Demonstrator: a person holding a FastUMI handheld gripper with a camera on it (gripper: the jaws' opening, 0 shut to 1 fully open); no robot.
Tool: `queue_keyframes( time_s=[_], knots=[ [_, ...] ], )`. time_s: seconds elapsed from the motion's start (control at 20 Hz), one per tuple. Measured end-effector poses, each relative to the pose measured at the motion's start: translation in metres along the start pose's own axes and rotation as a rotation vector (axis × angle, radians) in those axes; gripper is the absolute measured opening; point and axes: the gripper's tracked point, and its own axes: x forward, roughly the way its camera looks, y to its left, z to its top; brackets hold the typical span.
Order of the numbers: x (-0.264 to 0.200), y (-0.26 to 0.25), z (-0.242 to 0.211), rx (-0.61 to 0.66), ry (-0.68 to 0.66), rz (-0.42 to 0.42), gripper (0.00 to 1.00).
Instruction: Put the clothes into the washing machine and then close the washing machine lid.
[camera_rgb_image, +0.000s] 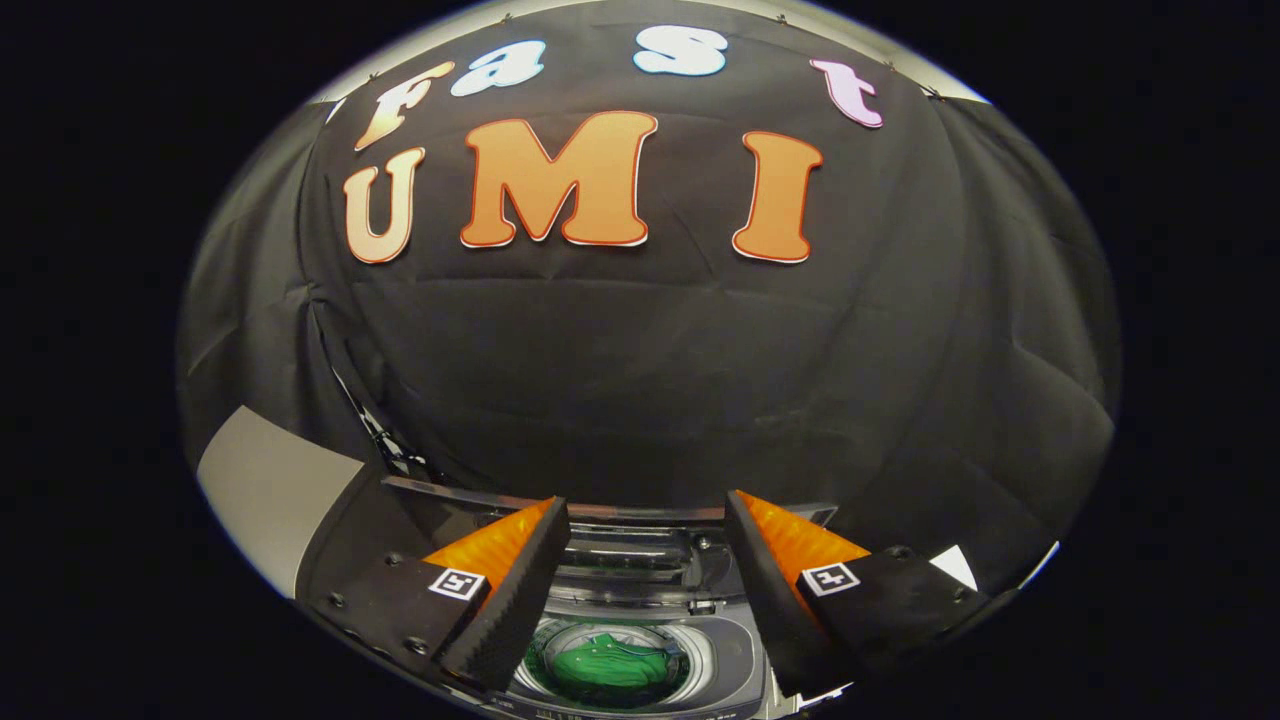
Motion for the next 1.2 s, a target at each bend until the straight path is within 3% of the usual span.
queue_keyframes(
  time_s=[0.65,1.2],
  knots=[
    [0.072,0.020,0.000,0.022,0.047,0.056,0.99],
    [0.066,0.023,-0.009,0.081,0.045,0.090,0.98]
  ],
)
